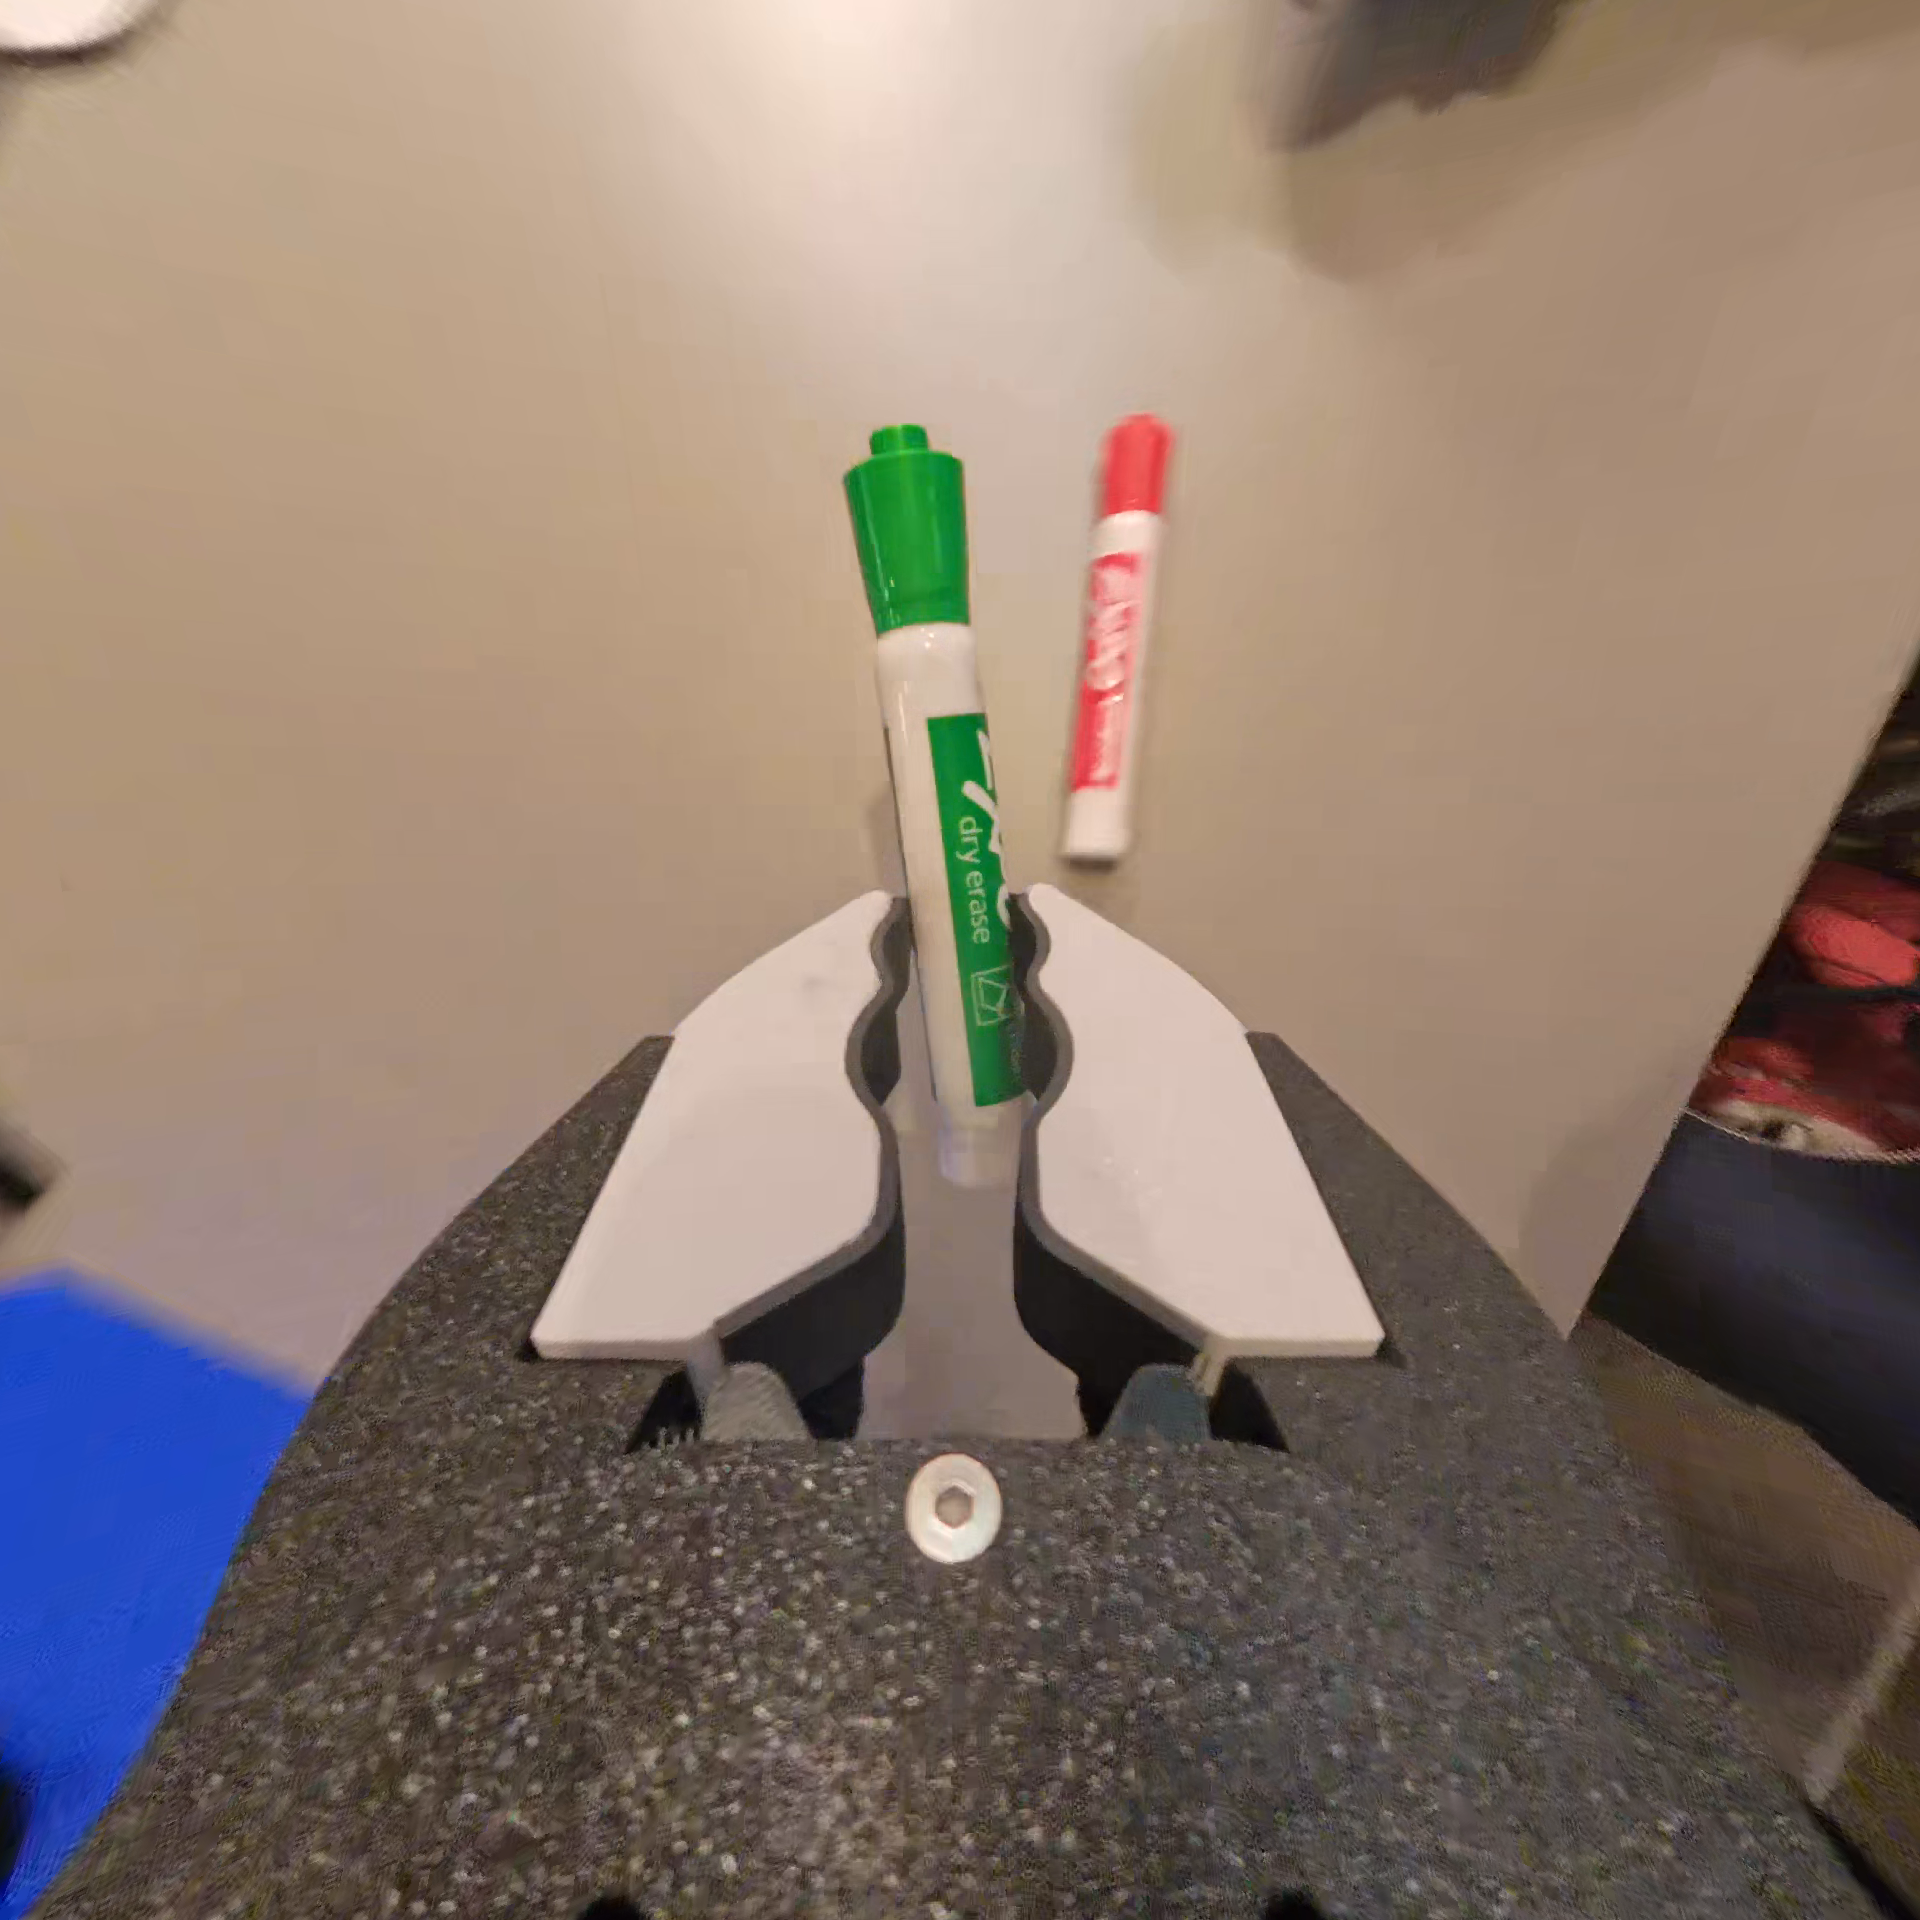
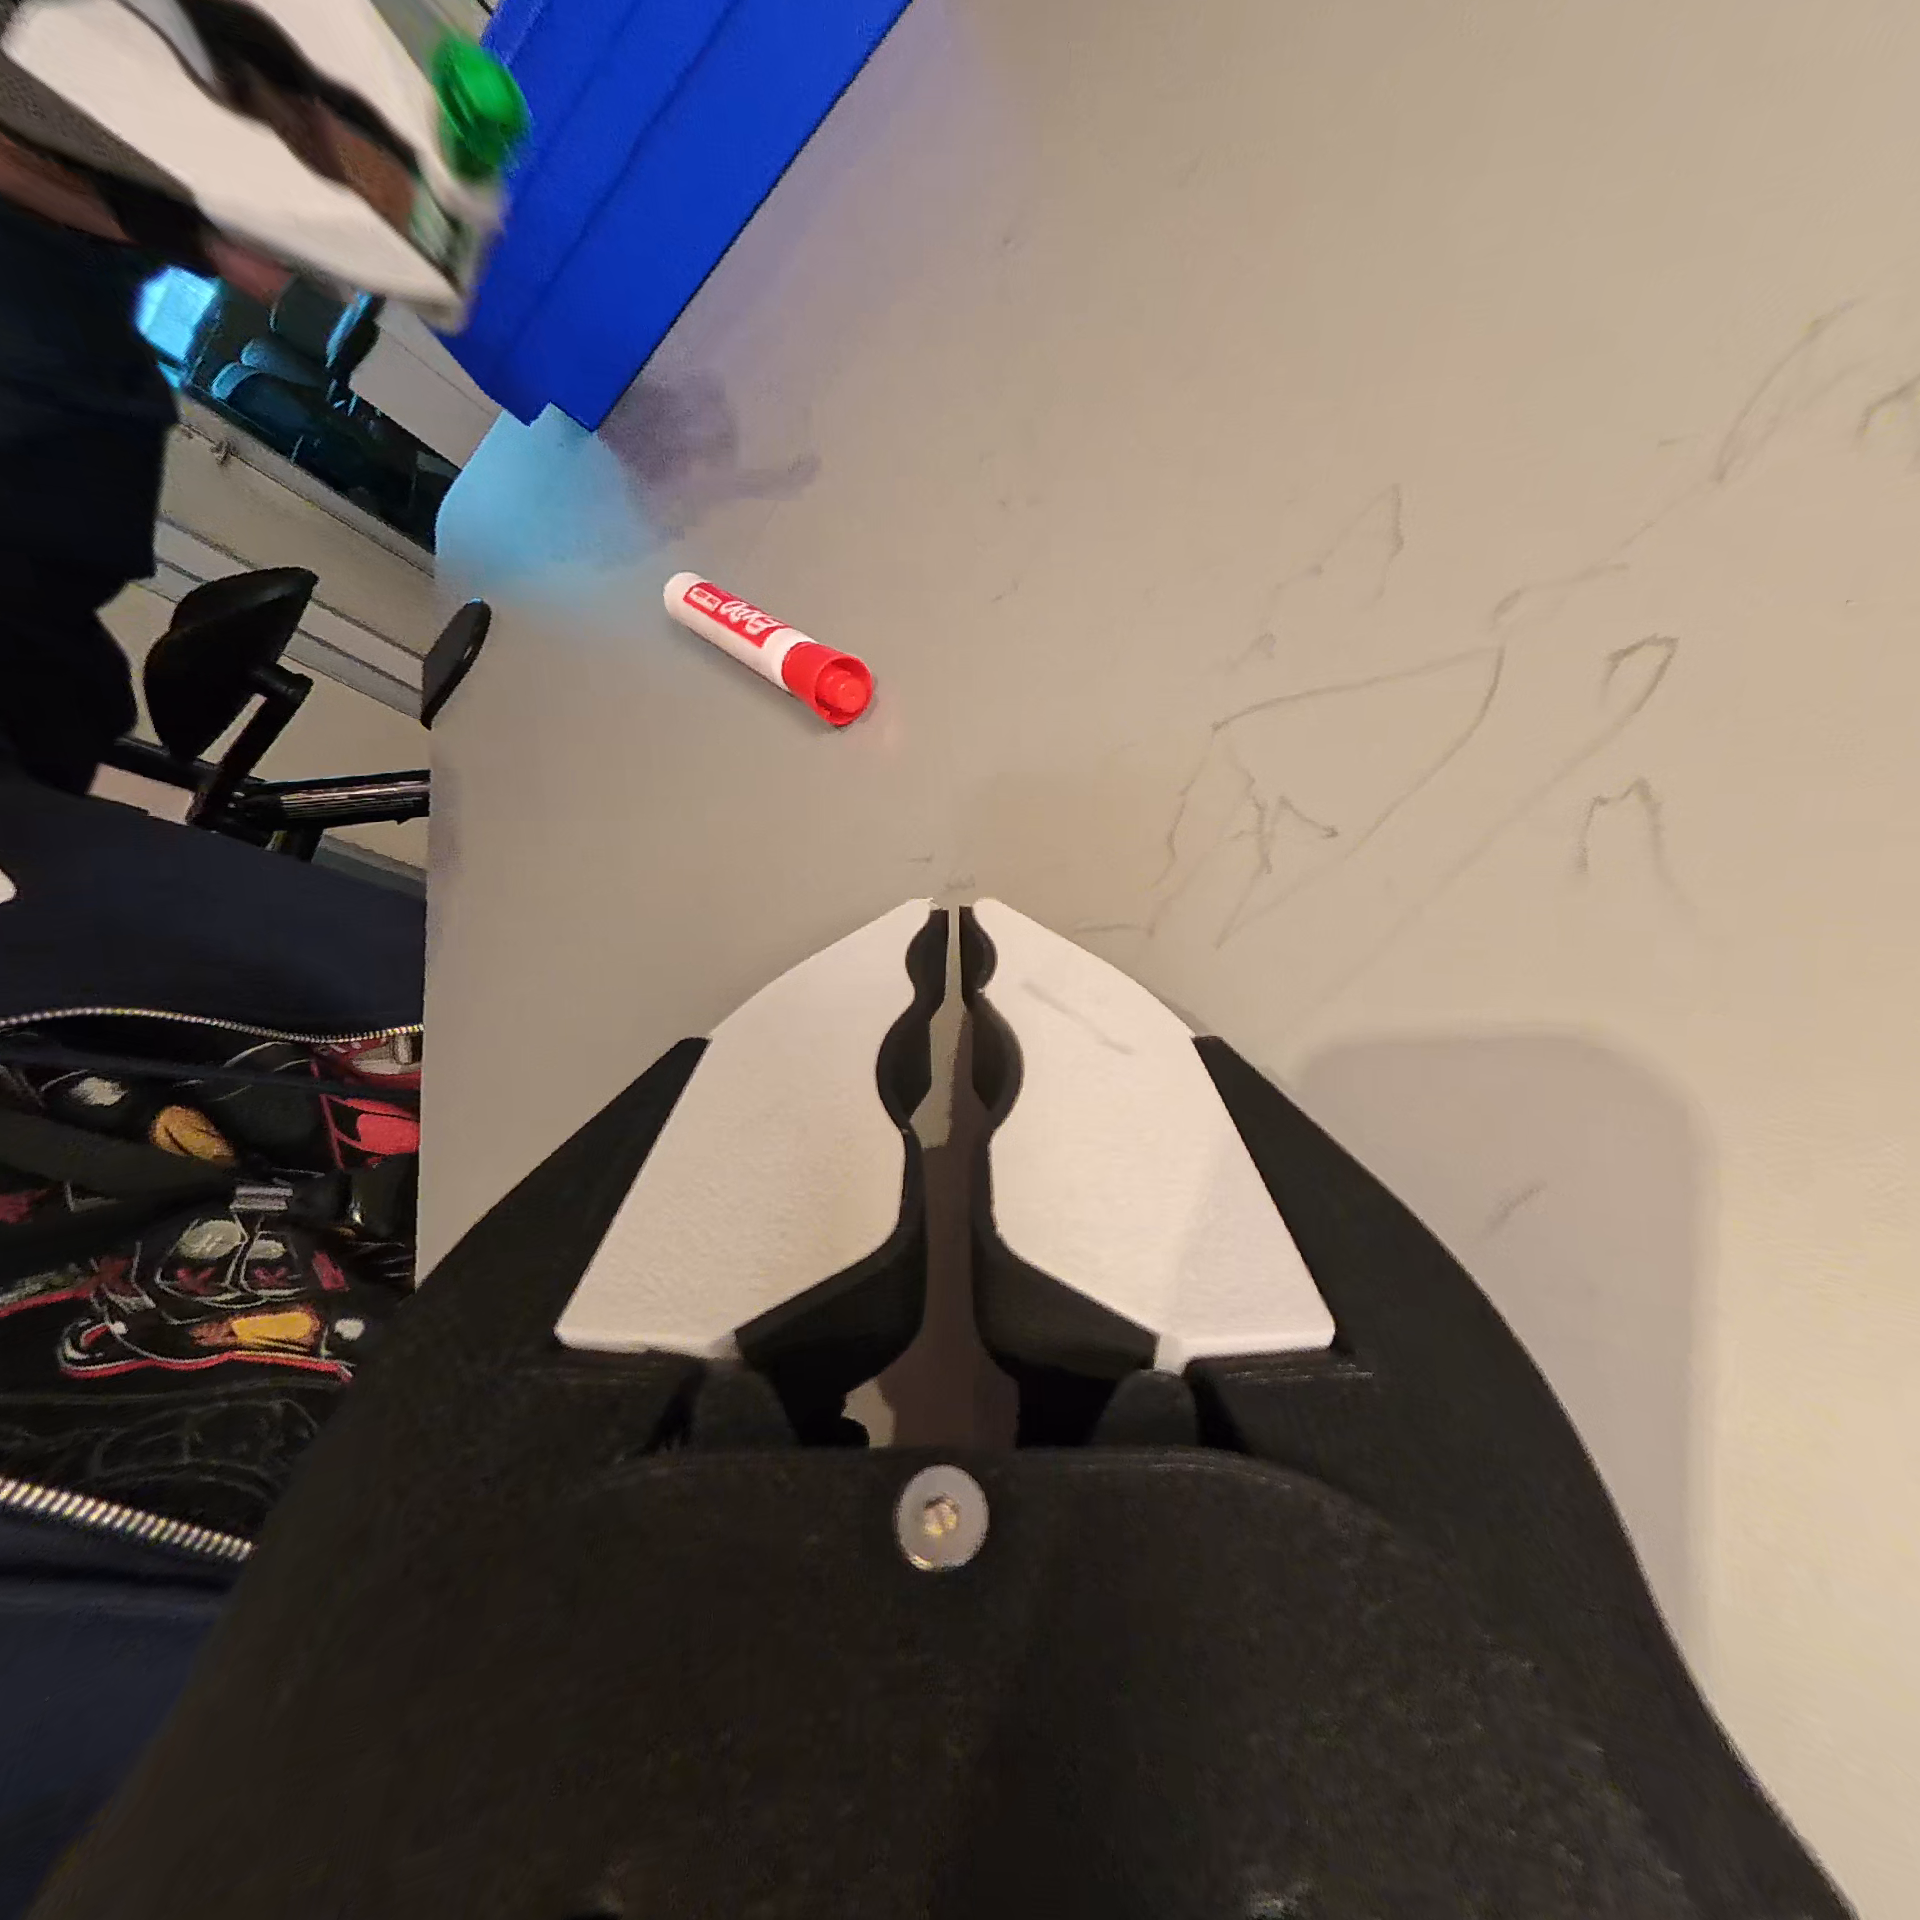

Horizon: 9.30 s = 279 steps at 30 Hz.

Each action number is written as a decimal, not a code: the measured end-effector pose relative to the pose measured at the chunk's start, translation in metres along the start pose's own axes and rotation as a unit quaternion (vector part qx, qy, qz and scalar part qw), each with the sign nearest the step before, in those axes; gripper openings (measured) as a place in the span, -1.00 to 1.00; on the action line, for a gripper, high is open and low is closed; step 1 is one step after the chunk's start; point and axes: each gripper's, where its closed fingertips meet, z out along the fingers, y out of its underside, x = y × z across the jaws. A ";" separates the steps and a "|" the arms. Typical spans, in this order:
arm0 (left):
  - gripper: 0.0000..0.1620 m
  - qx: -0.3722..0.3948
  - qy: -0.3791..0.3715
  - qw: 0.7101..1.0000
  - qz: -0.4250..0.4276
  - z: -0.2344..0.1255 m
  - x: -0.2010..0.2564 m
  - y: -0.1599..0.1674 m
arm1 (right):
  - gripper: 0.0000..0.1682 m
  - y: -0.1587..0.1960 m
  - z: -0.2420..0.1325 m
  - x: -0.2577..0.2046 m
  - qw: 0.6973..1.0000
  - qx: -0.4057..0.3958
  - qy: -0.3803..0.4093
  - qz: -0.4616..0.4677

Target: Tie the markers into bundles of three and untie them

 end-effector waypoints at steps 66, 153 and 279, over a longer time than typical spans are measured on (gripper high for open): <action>-0.52 -0.340 -0.180 0.875 -0.295 -0.089 -0.156 0.329 | -0.92 0.005 0.000 -0.005 1.000 -0.014 -0.019 0.003; -0.60 -0.017 -0.147 0.974 -0.171 -0.097 -0.153 0.051 | -0.92 0.007 -0.003 -0.016 0.998 -0.013 -0.051 -0.021; -0.78 0.405 0.192 0.894 0.005 0.079 0.107 -0.177 | -0.44 -0.036 0.023 -0.092 0.972 0.174 -0.054 -0.150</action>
